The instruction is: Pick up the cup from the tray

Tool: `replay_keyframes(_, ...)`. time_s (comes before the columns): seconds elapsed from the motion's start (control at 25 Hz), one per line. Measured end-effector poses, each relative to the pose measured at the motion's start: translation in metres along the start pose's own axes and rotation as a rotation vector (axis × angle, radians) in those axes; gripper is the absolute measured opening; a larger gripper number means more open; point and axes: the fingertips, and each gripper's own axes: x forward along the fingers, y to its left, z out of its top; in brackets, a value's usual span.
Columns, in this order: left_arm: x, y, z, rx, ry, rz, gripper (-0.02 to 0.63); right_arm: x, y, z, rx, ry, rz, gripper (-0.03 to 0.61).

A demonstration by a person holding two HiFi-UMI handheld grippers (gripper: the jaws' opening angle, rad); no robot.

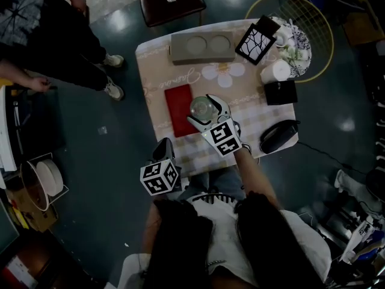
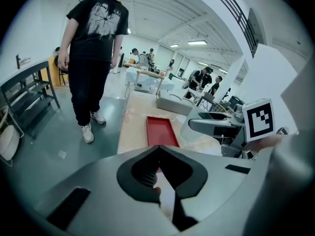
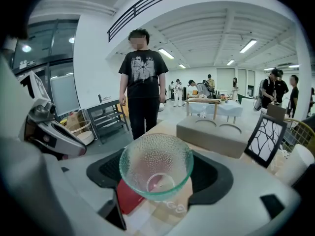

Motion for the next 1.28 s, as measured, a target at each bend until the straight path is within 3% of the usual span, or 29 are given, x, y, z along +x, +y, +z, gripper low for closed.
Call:
replay_keyframes(0.92, 0.024, -0.048, 0.007, 0.137, 0.023, -0.06, 0.006, -0.061, -0.069, -0.042, 0.092, 0.025, -0.183, 0.396)
replay_keyframes(1.28, 0.033, -0.064, 0.01, 0.145, 0.024, -0.086, 0.006, -0.075, -0.09, -0.055, 0.123, 0.025, -0.218, 0.396)
